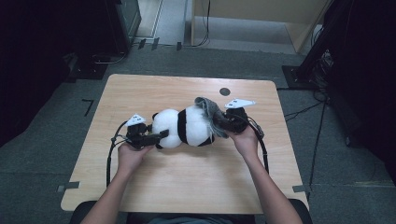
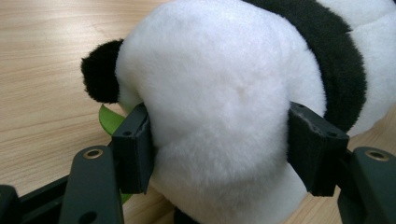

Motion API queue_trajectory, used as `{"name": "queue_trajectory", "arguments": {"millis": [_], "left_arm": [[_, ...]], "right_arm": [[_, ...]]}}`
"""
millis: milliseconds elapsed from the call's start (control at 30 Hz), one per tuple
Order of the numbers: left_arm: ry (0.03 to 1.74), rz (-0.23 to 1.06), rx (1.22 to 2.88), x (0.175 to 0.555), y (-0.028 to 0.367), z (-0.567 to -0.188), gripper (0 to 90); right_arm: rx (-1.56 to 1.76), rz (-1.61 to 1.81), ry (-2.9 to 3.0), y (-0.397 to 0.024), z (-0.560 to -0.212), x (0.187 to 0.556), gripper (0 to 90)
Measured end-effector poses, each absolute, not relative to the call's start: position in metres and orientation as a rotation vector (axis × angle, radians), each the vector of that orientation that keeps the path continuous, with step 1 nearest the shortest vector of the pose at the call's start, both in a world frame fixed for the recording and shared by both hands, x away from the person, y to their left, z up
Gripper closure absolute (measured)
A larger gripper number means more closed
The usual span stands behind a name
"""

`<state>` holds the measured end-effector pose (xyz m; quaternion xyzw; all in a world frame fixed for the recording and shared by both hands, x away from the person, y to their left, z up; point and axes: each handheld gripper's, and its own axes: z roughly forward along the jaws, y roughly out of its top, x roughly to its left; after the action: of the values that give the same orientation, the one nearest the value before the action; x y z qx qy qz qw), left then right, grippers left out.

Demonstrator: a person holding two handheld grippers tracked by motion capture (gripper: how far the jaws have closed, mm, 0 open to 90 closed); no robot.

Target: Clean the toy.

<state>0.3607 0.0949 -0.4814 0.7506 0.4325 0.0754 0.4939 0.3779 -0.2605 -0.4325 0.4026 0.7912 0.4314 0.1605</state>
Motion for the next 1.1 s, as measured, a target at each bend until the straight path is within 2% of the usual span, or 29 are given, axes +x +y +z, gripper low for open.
{"name": "queue_trajectory", "arguments": {"millis": [667,1100], "left_arm": [[1.065,0.190,1.801,0.357,0.096,-0.483,32.2],[1.068,0.180,1.808,0.359,0.096,-0.482,32.2]], "right_arm": [[1.209,1.022,2.426,-0.249,-0.490,0.398,74.5],[1.299,1.055,2.380,-0.271,-0.477,0.399,74.5]]}}
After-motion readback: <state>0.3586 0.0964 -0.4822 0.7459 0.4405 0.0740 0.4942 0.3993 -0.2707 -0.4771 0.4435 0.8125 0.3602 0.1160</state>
